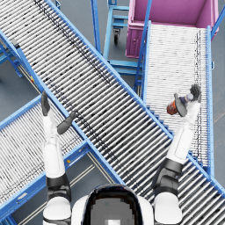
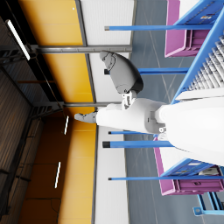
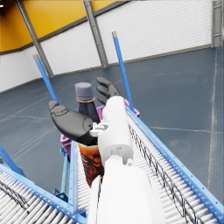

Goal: Pick up the oil and place it on the left assembly line, put the cola on the right, and keep Sprite still

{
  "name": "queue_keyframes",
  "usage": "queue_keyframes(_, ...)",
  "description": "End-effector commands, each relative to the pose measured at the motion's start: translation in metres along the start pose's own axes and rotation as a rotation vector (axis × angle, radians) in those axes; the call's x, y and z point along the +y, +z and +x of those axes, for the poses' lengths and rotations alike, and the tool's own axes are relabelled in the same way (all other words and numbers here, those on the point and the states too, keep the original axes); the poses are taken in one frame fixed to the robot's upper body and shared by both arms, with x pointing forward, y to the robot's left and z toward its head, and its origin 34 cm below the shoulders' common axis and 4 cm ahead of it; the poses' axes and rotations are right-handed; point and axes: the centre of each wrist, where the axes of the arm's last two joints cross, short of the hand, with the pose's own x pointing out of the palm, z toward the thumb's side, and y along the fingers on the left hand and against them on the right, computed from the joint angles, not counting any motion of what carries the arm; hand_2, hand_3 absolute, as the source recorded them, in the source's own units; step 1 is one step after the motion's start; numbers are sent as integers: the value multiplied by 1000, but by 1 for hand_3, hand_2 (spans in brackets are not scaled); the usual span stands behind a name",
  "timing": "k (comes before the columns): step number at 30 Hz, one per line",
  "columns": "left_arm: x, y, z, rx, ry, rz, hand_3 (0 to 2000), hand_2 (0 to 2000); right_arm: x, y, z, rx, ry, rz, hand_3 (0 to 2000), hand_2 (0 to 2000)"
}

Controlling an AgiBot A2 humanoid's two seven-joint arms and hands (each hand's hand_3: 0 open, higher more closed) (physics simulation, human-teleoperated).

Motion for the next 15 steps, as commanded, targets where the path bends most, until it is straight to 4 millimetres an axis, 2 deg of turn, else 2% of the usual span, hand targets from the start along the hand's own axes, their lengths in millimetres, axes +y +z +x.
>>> queue_keyframes(1,0,0,0,0,2,1,0,0,-30,47,-10,-26,-44,-99,0,0)
queue_keyframes(2,-1,1,-1,0,4,2,0,0,-28,56,-7,-21,-37,-137,0,0)
queue_keyframes(3,2,7,-2,1,7,29,0,0,-24,61,-5,-15,-29,-162,0,0)
queue_keyframes(4,-1,1,-1,0,6,5,0,0,-20,65,0,-5,-14,-187,0,0)
queue_keyframes(5,2,8,-4,1,15,31,0,0,-14,66,4,5,3,-205,0,0)
queue_keyframes(7,-1,3,-2,-1,11,11,0,0,10,73,17,28,57,-279,0,0)
queue_keyframes(10,0,6,-2,-1,9,25,0,0,43,92,35,36,130,-401,0,0)
queue_keyframes(13,-2,3,-3,-2,14,9,0,0,67,107,60,46,235,-487,0,0)
queue_keyframes(15,2,8,-4,-1,18,31,0,0,77,109,65,42,259,-510,0,0)
